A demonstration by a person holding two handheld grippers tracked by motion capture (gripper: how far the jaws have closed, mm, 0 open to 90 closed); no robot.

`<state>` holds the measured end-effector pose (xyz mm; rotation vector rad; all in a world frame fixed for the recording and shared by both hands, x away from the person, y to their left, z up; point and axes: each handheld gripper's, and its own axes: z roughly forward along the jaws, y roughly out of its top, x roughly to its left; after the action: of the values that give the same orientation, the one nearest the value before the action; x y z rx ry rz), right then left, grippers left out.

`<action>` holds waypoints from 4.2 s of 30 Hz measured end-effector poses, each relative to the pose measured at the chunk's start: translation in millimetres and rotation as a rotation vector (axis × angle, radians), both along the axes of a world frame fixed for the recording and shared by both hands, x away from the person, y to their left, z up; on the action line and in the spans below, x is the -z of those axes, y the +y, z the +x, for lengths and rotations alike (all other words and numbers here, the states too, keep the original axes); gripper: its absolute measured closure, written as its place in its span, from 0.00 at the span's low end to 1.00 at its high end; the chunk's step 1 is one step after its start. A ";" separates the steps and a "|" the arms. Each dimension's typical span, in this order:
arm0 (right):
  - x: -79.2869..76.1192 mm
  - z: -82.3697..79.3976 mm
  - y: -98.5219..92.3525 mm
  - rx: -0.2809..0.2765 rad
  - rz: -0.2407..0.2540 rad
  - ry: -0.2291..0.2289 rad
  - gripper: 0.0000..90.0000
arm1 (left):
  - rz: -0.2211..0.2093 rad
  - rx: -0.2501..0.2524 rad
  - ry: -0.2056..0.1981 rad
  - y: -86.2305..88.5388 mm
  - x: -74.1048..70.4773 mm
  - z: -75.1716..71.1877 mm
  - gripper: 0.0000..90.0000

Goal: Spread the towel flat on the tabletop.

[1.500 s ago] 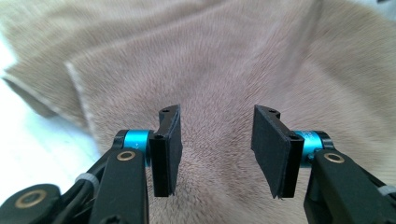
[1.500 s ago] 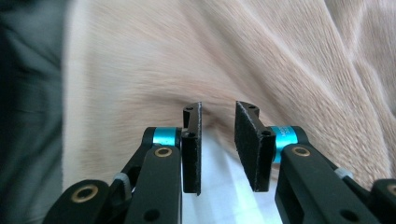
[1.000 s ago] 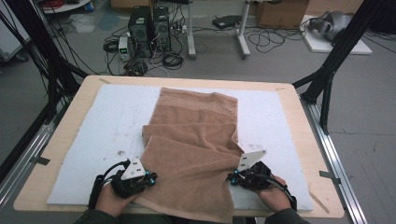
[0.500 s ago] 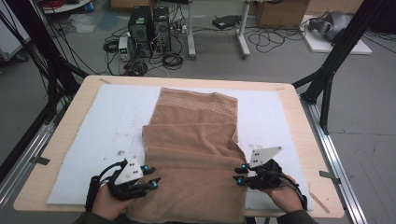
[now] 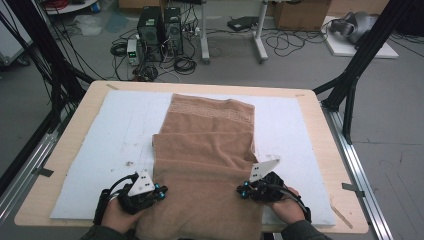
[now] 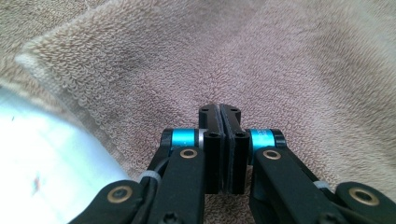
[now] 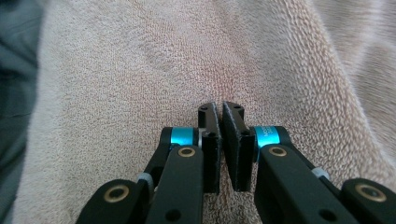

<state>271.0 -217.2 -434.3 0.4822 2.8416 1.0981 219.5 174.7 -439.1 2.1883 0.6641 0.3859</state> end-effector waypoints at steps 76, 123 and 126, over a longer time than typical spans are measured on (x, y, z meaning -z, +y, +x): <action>-21.0 -22.4 3.5 -0.007 0.027 -0.068 0.72 | -0.064 0.048 0.007 24.3 -11.6 2.8 0.71; -26.8 25.3 -22.6 0.151 0.169 0.005 0.39 | -0.206 -0.031 0.010 29.2 -31.6 22.7 0.52; -34.2 36.3 -25.2 0.189 0.170 -0.008 0.33 | -0.225 -0.057 -0.003 30.3 -39.7 38.8 0.46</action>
<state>307.2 -242.4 -400.1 0.7388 2.6404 1.3047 258.2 204.9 -399.4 1.9591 0.7331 0.3267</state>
